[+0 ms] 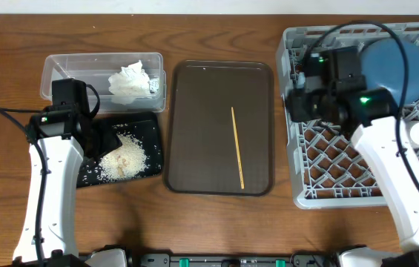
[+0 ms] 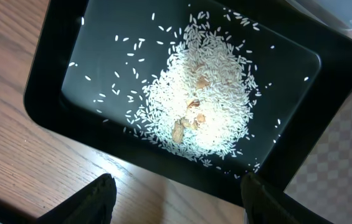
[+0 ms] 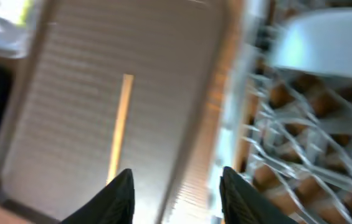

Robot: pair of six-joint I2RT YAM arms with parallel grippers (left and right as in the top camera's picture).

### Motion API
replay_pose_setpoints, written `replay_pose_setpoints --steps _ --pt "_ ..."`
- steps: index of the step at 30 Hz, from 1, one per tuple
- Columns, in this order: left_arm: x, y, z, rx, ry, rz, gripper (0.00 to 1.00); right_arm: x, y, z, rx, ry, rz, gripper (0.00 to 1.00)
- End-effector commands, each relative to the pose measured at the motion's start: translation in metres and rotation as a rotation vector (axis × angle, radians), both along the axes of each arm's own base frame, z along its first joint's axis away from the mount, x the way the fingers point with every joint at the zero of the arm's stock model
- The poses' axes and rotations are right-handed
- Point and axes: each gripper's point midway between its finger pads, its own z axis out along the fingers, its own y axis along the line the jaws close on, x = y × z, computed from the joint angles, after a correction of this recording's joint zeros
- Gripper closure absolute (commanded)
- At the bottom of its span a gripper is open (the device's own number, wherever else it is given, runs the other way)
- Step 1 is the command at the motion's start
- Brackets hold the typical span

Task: Sort waste into correct bins and load items into the dishwasher rack
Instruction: 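Release the chopstick and return the right gripper to the tray, then grasp the second wooden chopstick with the right gripper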

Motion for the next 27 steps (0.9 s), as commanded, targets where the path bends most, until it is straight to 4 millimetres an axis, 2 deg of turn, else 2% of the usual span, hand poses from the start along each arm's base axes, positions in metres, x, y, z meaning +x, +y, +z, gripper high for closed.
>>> replay_pose_setpoints --steps 1,3,7,13,18,21,24,27 --pt "0.0 0.003 0.003 0.015 -0.005 0.013 0.32 -0.008 0.037 -0.008 0.046 0.035 0.107 0.52" --pt "0.0 0.003 0.003 0.015 -0.005 0.012 0.32 -0.012 0.053 -0.019 0.038 0.058 0.148 0.49" --pt "0.0 0.003 0.003 0.015 -0.005 0.012 0.32 -0.023 0.082 -0.053 0.018 0.157 0.188 0.47" --pt "0.0 0.003 0.003 0.015 -0.005 0.012 0.32 -0.042 0.107 -0.11 -0.023 0.327 0.181 0.46" --pt "0.0 0.003 0.003 0.015 -0.005 0.012 0.32 -0.053 0.111 -0.155 -0.102 0.433 0.128 0.48" --pt "0.0 0.003 0.003 0.015 -0.005 0.012 0.32 -0.059 0.109 -0.174 -0.155 0.466 0.111 0.49" --pt "0.0 0.003 0.003 0.015 -0.005 0.012 0.32 -0.063 0.104 -0.187 -0.211 0.488 0.079 0.5" --pt "0.0 0.003 0.003 0.015 -0.005 0.012 0.32 -0.066 0.096 -0.194 -0.273 0.491 0.04 0.56"
